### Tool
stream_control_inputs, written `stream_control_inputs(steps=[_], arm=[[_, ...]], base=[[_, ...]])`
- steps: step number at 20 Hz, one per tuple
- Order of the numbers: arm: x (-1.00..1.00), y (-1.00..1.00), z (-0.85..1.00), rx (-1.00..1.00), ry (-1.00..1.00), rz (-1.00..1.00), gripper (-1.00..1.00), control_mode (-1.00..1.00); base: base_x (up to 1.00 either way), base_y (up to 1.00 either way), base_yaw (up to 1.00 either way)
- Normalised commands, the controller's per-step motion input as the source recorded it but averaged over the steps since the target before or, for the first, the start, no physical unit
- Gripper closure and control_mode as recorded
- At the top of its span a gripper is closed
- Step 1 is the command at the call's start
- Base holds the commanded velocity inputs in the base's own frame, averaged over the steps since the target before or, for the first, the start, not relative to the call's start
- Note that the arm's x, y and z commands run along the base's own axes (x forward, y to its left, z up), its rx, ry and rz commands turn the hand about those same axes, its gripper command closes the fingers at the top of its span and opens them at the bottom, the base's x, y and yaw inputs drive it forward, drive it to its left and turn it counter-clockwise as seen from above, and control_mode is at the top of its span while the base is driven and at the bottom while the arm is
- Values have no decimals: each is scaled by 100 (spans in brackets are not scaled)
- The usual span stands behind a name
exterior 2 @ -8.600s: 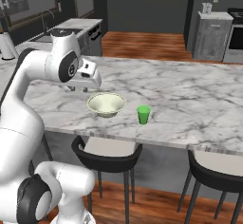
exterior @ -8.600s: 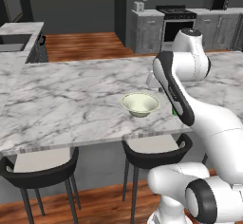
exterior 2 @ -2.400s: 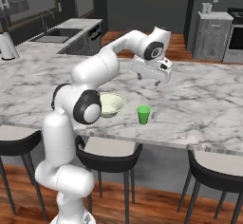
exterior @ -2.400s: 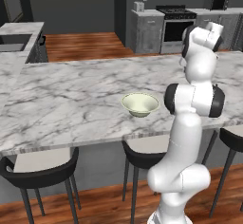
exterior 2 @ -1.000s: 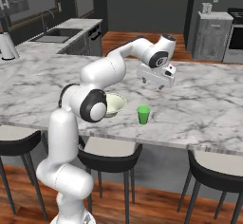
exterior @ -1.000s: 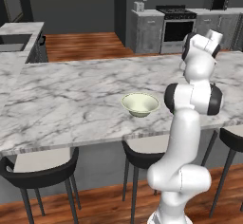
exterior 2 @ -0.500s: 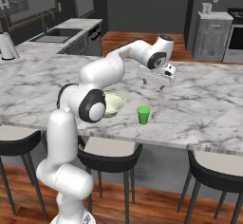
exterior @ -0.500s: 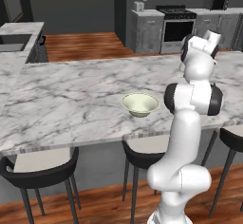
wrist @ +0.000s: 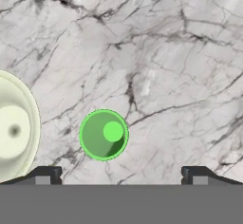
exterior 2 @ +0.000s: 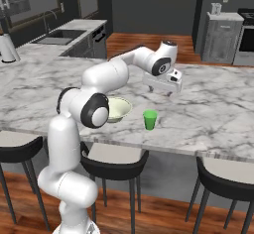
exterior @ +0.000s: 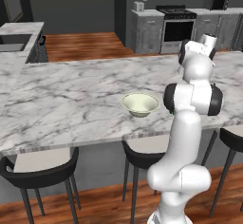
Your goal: Place the cup inside the bowl on the dining table and move the bowl to any counter.
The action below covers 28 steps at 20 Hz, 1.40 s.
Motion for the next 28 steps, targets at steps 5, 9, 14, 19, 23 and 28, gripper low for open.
stream_control_inputs(steps=[5,9,14,19,23,28], arm=[[0,0,-30,0,-2,0,-100,-100],[0,0,-23,0,0,0,-100,-100],[0,0,-16,0,0,0,-100,-100],[0,0,-9,0,0,0,-100,-100],[0,0,-4,0,0,0,-100,-100],[0,0,-12,0,0,0,-100,-100]], base=[[0,0,0],[0,0,0],[0,0,0],[0,0,0],[0,0,0],[0,0,0]])
